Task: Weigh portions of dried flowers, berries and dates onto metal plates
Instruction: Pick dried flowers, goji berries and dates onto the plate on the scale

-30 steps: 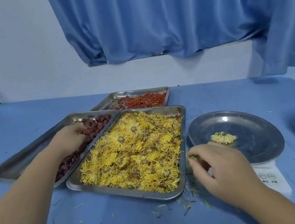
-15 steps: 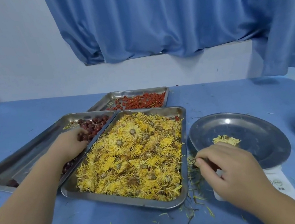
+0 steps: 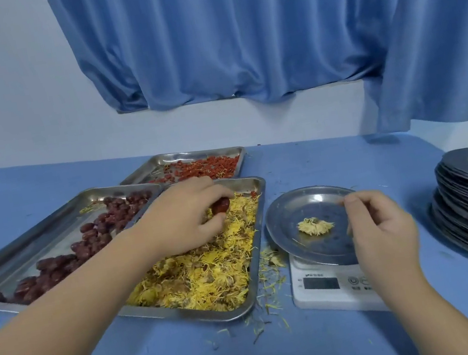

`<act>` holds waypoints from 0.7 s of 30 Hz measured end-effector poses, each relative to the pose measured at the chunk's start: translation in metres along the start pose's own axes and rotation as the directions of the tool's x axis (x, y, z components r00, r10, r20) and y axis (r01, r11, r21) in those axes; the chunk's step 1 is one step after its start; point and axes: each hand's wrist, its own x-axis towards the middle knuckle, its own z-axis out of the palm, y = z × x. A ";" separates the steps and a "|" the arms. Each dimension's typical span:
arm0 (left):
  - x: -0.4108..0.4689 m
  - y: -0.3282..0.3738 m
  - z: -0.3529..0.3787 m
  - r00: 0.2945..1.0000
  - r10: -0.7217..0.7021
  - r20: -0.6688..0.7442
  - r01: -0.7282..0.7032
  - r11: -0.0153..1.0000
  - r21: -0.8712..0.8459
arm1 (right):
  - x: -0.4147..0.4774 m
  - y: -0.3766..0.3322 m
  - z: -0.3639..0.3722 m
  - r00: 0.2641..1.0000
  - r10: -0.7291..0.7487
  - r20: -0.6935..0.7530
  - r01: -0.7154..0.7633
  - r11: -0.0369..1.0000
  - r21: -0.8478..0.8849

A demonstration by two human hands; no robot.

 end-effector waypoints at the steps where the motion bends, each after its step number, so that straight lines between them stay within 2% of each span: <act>1: 0.007 0.010 0.003 0.999 0.050 0.018 -0.050 0.998 0.022 | 0.002 0.000 -0.001 1.000 0.026 -0.011 -0.026 1.000 0.014; 3: 0.023 0.027 0.013 0.995 0.085 0.048 -0.087 0.996 0.030 | 0.004 0.001 -0.001 0.998 0.052 -0.023 -0.052 0.998 0.035; 5: 0.040 0.039 0.025 0.993 0.067 0.097 -0.067 0.998 -0.005 | 0.005 0.002 0.000 0.998 0.054 -0.021 -0.053 0.998 0.046; 8: 0.064 0.050 0.038 0.970 0.013 0.242 -0.003 0.999 -0.044 | 0.003 0.005 0.001 0.999 0.033 0.007 -0.034 0.999 0.030; 12: 0.080 0.055 0.055 0.939 0.019 0.343 -0.019 1.000 -0.004 | 0.001 0.004 0.005 0.998 0.026 0.052 -0.028 0.999 0.040; 15: 0.086 0.049 0.060 0.935 0.032 0.354 -0.021 0.999 -0.036 | 0.012 -0.003 0.011 0.993 0.059 0.107 -0.070 0.992 0.102; 18: 0.089 0.033 0.052 0.942 0.041 0.334 -0.004 0.994 -0.112 | 0.039 -0.015 0.016 0.992 0.011 0.127 -0.032 0.986 0.163; 21: 0.097 -0.003 0.040 0.946 -0.064 0.319 0.096 0.992 -0.084 | 0.077 -0.023 0.020 0.985 -0.048 0.167 0.020 0.987 0.162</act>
